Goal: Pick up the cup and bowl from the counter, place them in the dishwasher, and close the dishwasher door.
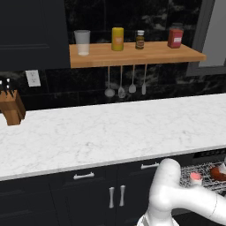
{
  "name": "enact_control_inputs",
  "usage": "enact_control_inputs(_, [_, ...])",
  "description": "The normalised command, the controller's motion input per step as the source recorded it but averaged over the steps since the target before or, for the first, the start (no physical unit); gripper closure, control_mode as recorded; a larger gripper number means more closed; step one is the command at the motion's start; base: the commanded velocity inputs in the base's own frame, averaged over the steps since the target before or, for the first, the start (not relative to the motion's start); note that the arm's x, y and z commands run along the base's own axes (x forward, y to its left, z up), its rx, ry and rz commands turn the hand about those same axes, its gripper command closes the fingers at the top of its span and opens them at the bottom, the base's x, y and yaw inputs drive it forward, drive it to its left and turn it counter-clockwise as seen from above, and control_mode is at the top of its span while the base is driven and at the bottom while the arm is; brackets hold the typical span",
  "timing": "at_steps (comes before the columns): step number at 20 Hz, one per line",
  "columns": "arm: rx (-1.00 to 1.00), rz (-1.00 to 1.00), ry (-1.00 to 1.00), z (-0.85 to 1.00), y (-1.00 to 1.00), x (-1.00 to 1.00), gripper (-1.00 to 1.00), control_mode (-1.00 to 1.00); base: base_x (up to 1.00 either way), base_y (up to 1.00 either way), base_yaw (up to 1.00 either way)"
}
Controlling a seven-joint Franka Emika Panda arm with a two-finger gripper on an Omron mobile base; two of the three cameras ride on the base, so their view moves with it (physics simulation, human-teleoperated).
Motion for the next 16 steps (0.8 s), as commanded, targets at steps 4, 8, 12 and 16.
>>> enact_control_inputs(4, [-0.13, 0.31, 0.0, -0.81, 0.0, -1.0, 1.0, -1.0, 0.0, 0.0, 0.0])
enact_control_inputs(8, [-0.1, 0.19, 0.0, -0.35, -0.16, -0.53, 1.0, -1.0, 0.0, 0.0, 0.0])
enact_control_inputs(12, [0.0, 0.04, 0.0, 0.44, -0.29, 0.87, 1.0, -1.0, 0.0, 0.0, 0.0])
enact_control_inputs(16, [-0.01, 0.14, 0.0, -0.32, -0.06, 0.79, 1.0, -1.0, 0.0, 0.0, 0.0])
